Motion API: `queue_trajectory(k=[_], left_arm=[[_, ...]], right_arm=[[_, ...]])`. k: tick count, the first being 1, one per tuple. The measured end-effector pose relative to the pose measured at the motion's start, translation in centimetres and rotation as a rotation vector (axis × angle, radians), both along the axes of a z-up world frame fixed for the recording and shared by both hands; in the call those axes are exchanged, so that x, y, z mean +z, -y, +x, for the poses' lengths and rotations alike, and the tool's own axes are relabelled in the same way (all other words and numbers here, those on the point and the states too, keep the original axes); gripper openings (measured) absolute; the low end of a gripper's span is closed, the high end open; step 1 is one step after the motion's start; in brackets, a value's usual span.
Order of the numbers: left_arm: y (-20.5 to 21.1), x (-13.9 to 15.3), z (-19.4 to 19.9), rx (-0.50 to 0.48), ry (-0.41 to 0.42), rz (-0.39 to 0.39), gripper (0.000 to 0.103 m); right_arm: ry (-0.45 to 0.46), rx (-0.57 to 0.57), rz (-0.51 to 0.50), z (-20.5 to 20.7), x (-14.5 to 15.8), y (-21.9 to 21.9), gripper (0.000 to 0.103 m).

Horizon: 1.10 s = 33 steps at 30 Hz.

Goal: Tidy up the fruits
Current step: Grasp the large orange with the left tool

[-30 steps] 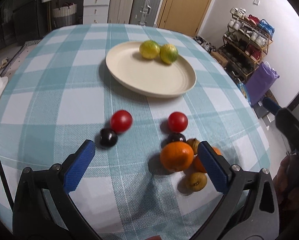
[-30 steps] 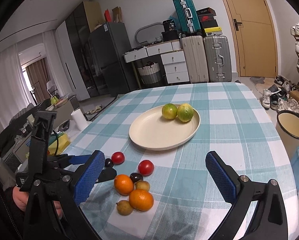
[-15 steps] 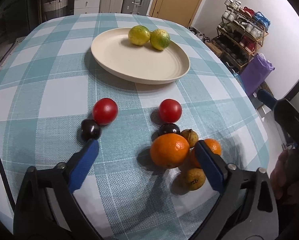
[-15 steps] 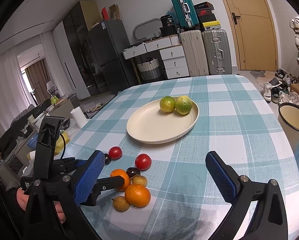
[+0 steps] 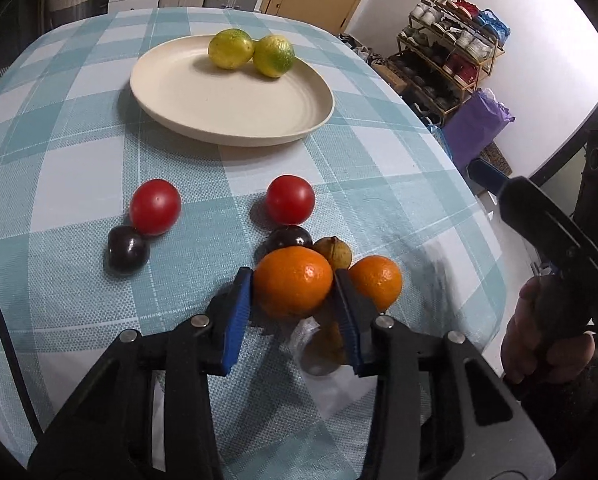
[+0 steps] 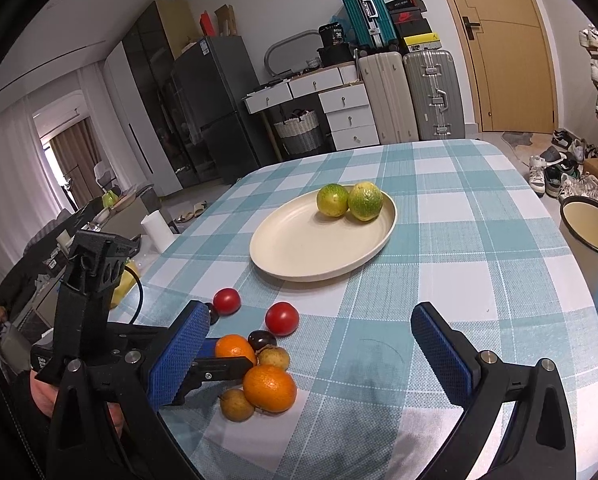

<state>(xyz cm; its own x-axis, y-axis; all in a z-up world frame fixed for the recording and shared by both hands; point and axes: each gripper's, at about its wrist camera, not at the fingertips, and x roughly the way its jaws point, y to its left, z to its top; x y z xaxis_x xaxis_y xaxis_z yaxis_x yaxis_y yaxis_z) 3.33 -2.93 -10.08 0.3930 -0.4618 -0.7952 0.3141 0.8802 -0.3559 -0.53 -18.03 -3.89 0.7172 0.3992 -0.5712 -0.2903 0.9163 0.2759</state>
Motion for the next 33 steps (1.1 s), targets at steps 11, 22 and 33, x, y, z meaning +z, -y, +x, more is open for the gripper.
queue_trajectory(k=[11, 22, 33], left_arm=[[-2.4, 0.5, -0.8, 0.053, -0.010, -0.030, 0.036], [-3.8, 1.1, -1.8, 0.065, -0.003, -0.047, 0.036], [-4.6, 0.9, -2.3, 0.082, -0.013, -0.053, 0.036]], right_arm=[[-0.082, 0.038, 0.042, -0.4, -1.2, -0.4, 0.103], [-0.167, 0.066, 0.083, -0.6, -3.4, -1.8, 0.102], [-0.220, 0.082, 0.084, -0.4, -4.7, -2.9, 0.085]])
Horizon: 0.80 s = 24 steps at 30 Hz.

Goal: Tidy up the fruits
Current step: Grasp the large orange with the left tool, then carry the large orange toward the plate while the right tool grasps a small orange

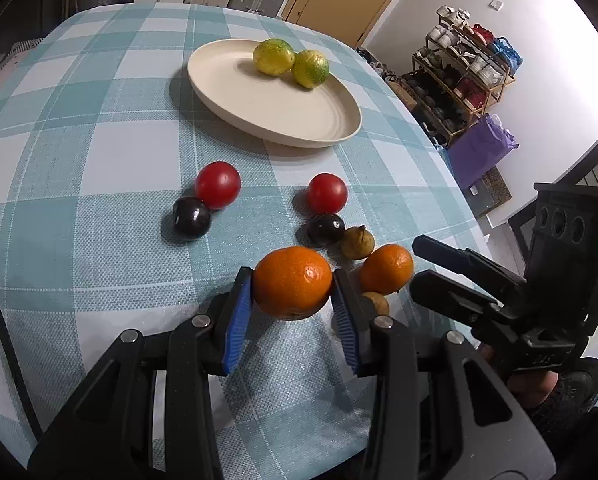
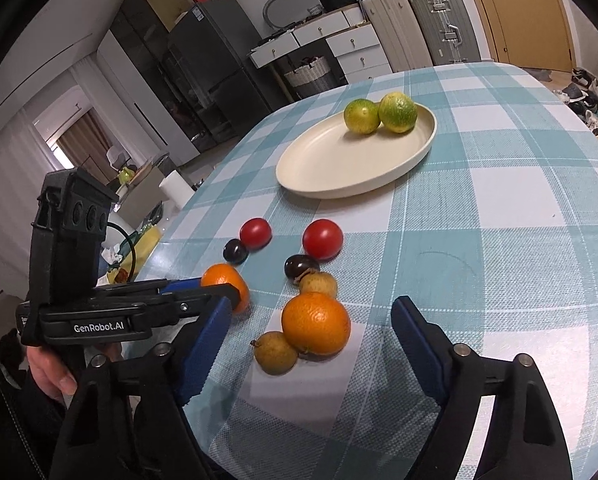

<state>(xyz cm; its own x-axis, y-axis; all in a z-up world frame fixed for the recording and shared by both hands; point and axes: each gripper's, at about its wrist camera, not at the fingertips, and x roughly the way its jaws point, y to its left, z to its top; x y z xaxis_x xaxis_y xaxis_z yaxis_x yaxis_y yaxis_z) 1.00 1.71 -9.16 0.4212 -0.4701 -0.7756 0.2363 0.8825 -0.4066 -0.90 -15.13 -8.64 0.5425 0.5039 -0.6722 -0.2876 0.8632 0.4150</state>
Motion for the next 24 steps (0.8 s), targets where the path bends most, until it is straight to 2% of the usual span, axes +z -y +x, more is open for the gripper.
queue_trajectory(k=[3, 8, 13, 24], left_arm=[[0.0, 0.0, -0.1, -0.003, 0.001, -0.001, 0.036], [-0.1, 0.0, -0.2, -0.001, 0.000, -0.002, 0.036], [-0.2, 0.1, -0.2, 0.003, 0.000, -0.002, 0.036], [-0.2, 0.3, -0.1, 0.001, 0.006, 0.005, 0.036]], right_arm=[[-0.013, 0.002, 0.006, 0.2, -0.4, -0.2, 0.083], [-0.040, 0.011, 0.020, 0.6, -1.0, -0.6, 0.070], [-0.041, 0.007, -0.008, 0.6, -1.2, -0.8, 0.039], [-0.012, -0.017, 0.003, 0.4, -0.7, -0.3, 0.039]])
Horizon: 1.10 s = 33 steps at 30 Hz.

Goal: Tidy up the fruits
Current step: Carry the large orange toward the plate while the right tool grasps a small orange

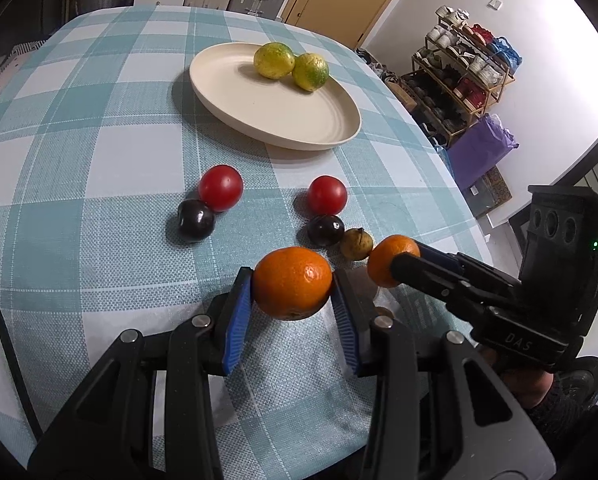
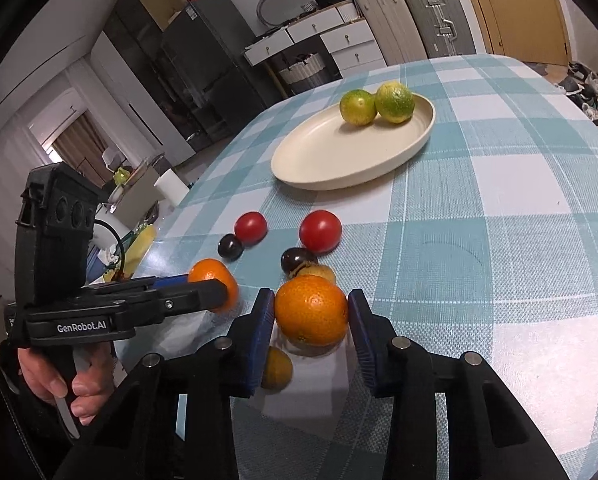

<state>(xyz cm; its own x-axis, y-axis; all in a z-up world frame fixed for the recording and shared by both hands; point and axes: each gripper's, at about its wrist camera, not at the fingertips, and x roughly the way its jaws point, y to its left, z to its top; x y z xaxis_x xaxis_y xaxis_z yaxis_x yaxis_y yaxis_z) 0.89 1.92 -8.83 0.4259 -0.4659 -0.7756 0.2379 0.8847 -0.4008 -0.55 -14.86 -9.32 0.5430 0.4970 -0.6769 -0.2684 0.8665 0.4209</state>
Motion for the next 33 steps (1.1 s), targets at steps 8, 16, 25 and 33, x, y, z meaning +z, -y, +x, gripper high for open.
queue_trajectory(k=[8, 16, 25, 33], left_arm=[[-0.3, 0.3, 0.7, 0.009, 0.003, -0.001, 0.036], [-0.5, 0.1, 1.6, 0.019, -0.007, -0.010, 0.036], [-1.0, 1.4, 3.4, 0.031, 0.007, -0.036, 0.036], [-1.2, 2.4, 6.3, 0.039, 0.005, -0.058, 0.036]], right_arm=[[0.038, -0.004, 0.018, 0.1, 1.2, 0.2, 0.038], [0.068, -0.008, 0.080, 0.4, 1.6, 0.5, 0.038], [0.084, -0.005, 0.118, 1.8, 1.4, 1.0, 0.038], [0.080, -0.014, 0.150, 3.9, 1.6, 1.7, 0.039]])
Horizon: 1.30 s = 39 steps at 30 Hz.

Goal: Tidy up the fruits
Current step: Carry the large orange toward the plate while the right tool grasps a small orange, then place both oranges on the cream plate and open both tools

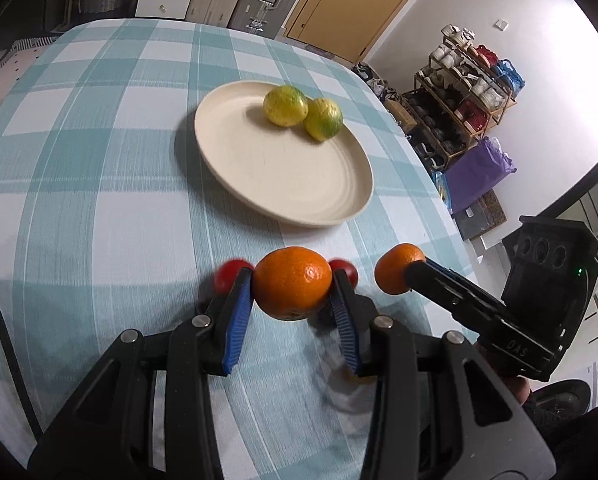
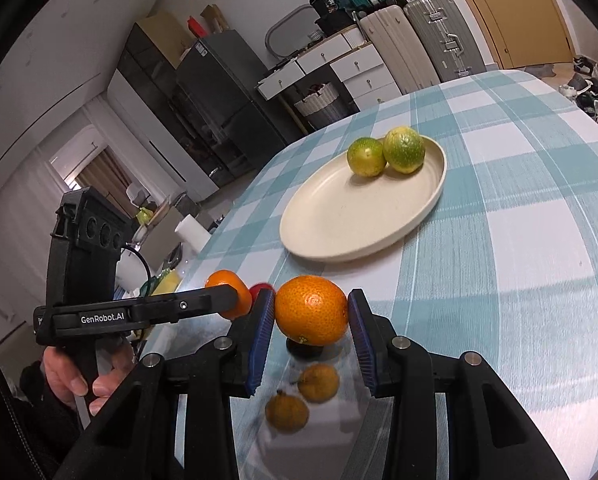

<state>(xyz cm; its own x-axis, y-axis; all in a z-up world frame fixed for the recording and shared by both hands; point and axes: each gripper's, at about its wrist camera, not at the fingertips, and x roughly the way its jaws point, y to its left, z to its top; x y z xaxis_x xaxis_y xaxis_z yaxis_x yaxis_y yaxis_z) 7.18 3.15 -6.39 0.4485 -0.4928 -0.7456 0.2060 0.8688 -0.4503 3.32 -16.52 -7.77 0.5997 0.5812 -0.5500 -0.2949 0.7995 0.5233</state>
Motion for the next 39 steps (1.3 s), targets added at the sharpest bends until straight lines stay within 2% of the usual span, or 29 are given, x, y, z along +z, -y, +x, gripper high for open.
queue_trajectory(k=[5, 10, 23, 31, 39], left_arm=[[-0.3, 0.6, 2.3, 0.014, -0.002, -0.019, 0.036], [-1.0, 0.9, 5.5, 0.041, -0.031, -0.095, 0.036], [-1.4, 0.7, 14.4, 0.074, -0.036, -0.050, 0.036], [-0.6, -0.4, 19.2, 0.067, -0.054, -0.055, 0.036], [0.5, -1.4, 22.0, 0.062, -0.073, -0.068, 0.036]], right_arm=[[0.001, 0.000, 0.003, 1.8, 0.6, 0.1, 0.038], [0.009, 0.015, -0.004, 4.4, 1.4, -0.3, 0.039], [-0.023, 0.040, -0.043, 11.8, 0.8, -2.0, 0.039], [-0.051, 0.038, -0.062, 14.3, -0.1, -2.9, 0.039], [-0.076, 0.049, -0.084, 15.8, -0.7, -4.3, 0.039]])
